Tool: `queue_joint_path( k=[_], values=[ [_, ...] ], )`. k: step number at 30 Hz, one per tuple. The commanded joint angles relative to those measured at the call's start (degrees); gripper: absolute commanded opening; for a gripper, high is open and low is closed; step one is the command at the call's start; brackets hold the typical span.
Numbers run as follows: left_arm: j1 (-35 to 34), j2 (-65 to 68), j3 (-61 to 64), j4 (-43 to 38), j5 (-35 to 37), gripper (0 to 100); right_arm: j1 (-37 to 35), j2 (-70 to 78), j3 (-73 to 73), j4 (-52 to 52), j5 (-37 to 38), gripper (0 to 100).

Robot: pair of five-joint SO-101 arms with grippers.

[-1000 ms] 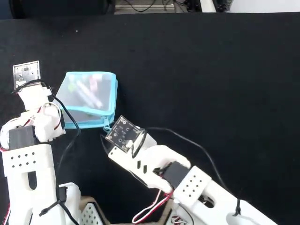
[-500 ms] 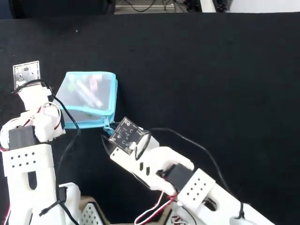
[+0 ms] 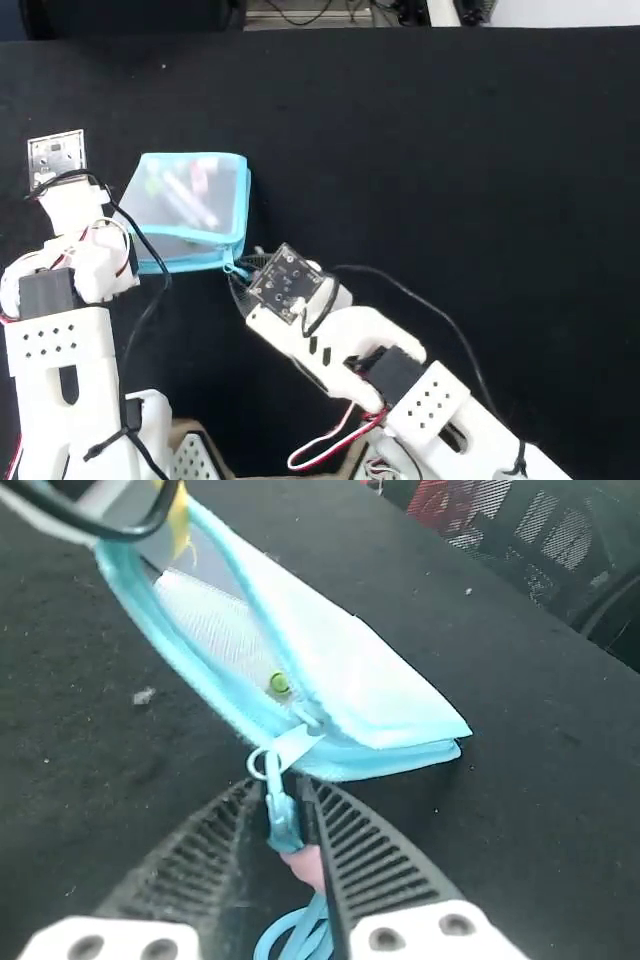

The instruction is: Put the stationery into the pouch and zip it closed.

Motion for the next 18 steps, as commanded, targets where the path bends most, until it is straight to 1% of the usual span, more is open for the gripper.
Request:
queue_joint_path(
  k=[1, 11, 18],
  values=[
    [-1.2, -0.4, -2.5, 0.0, 0.0, 3, 1.1, -1.7, -1.6, 0.1, 0.5, 1.0],
    [-1.2, -0.4, -2.9, 0.2, 0.2, 3, 1.4, -1.6, -1.7, -0.3, 1.1, 1.0],
    [-1.2, -0.4, -3.1, 0.1, 0.2, 3, 6.6, -1.6, -3.6, -0.3, 1.1, 1.0]
  ],
)
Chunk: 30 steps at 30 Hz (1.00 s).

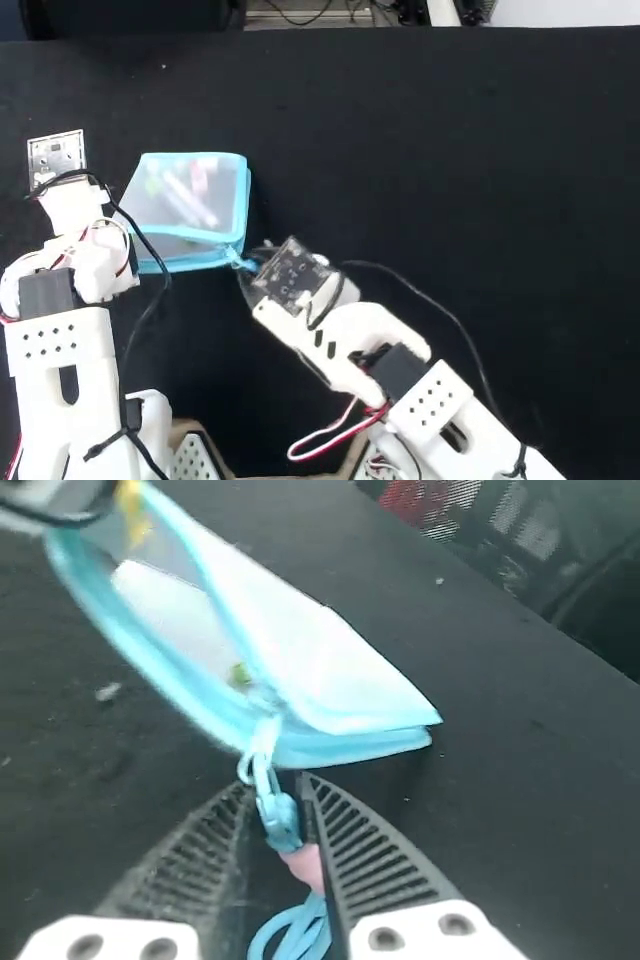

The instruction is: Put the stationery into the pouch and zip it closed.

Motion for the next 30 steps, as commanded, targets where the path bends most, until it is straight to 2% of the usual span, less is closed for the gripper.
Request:
queue_joint_path(
  k=[1, 6, 11, 16, 21, 27, 30],
  values=[
    [-1.2, -0.4, -3.6, 0.2, 0.3, 3, 2.4, -1.5, -3.8, -0.3, 0.3, 1.0],
    [-1.0, -0.4, -5.4, 0.5, 0.4, 3, 1.1, -1.5, -4.8, 0.0, 0.3, 1.0],
    [3.8, -0.4, -6.6, 0.6, 0.4, 3, 1.4, -1.5, -8.0, 0.3, 0.3, 1.0],
    [6.3, -0.1, -13.2, 4.7, 0.4, 3, 1.2, -1.5, -16.0, 8.2, 0.7, 1.0],
    [6.5, 0.3, -20.5, 8.7, 0.1, 3, 1.2, -1.5, -22.6, 15.3, 5.4, 1.1],
    [12.0, 0.3, -24.5, 11.9, 0.0, 3, 1.3, -1.5, -24.5, 16.2, 5.5, 1.1],
    [12.4, 0.4, -24.3, 11.5, 0.0, 3, 1.4, -1.5, -24.5, 16.3, 5.5, 1.1]
  ],
)
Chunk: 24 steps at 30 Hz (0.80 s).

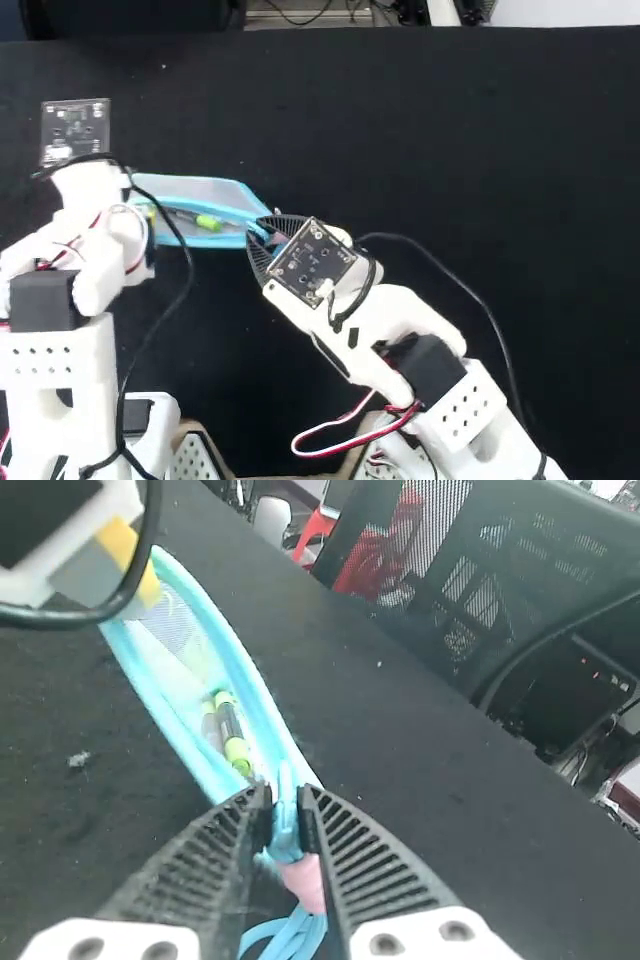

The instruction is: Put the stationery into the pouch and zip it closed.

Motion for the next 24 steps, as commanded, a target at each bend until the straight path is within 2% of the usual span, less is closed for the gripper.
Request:
queue_joint_path(
  k=[1, 6, 8, 12, 24],
  values=[
    [1.8, 0.0, -4.6, 0.0, -0.1, 4, 0.3, -1.4, -4.0, 0.2, 0.4, 1.1],
    [2.0, -0.2, -5.7, -0.7, 0.2, 16, 0.3, -1.4, -7.3, 2.3, 0.4, 1.1],
    [1.8, -0.2, -5.9, -1.8, 0.2, 18, 0.3, -1.4, -9.6, 4.2, 0.4, 1.1],
    [1.8, -0.8, -6.3, -3.9, -0.1, 18, 0.3, -1.3, -11.9, 6.2, 0.4, 1.1],
    [1.7, -0.8, -12.9, -0.8, -0.1, 18, 0.4, 3.7, -15.2, 5.8, 0.4, 1.1]
  ],
)
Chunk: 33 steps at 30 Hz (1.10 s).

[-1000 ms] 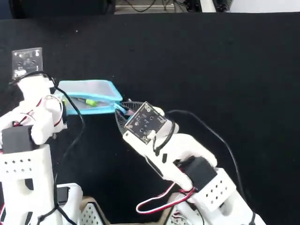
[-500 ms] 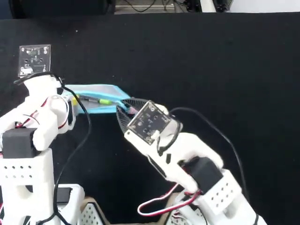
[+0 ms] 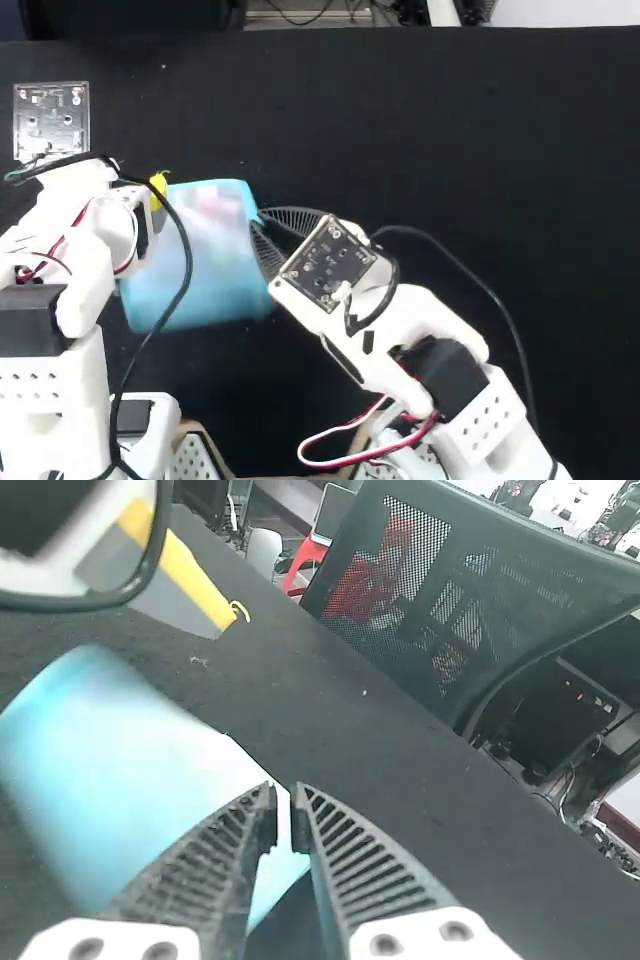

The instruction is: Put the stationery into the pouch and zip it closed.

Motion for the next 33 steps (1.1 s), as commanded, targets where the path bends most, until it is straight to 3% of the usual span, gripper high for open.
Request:
queue_joint_path(
  k=[1, 7, 12, 20, 25, 28, 33],
  values=[
    [0.7, -0.7, -3.7, 0.3, -0.1, 18, 0.3, 5.2, -6.7, 0.2, 0.2, 1.1],
    [0.5, -0.7, 0.9, 1.1, -0.3, 18, 0.3, 10.5, -10.2, 6.9, 0.2, 1.1],
    [-8.3, -0.1, 5.3, 0.1, -6.9, 18, 0.2, 7.6, -5.9, 19.0, 0.2, 1.6],
    [-16.0, -0.6, 23.3, -6.4, -9.1, 18, -0.2, 7.0, 17.1, 9.3, 0.3, 13.8],
    [-16.0, -0.7, 30.7, -2.7, -22.1, 18, -0.4, 7.0, 22.4, 6.8, 0.3, 14.2],
    [-16.5, -0.7, 32.0, -0.6, -27.7, 18, -4.1, 6.8, 24.2, 8.4, 0.3, 14.2],
    [-16.5, -0.7, 37.5, -4.0, -28.3, 18, -11.6, 6.8, 26.9, 8.7, 0.4, 14.2]
  ],
)
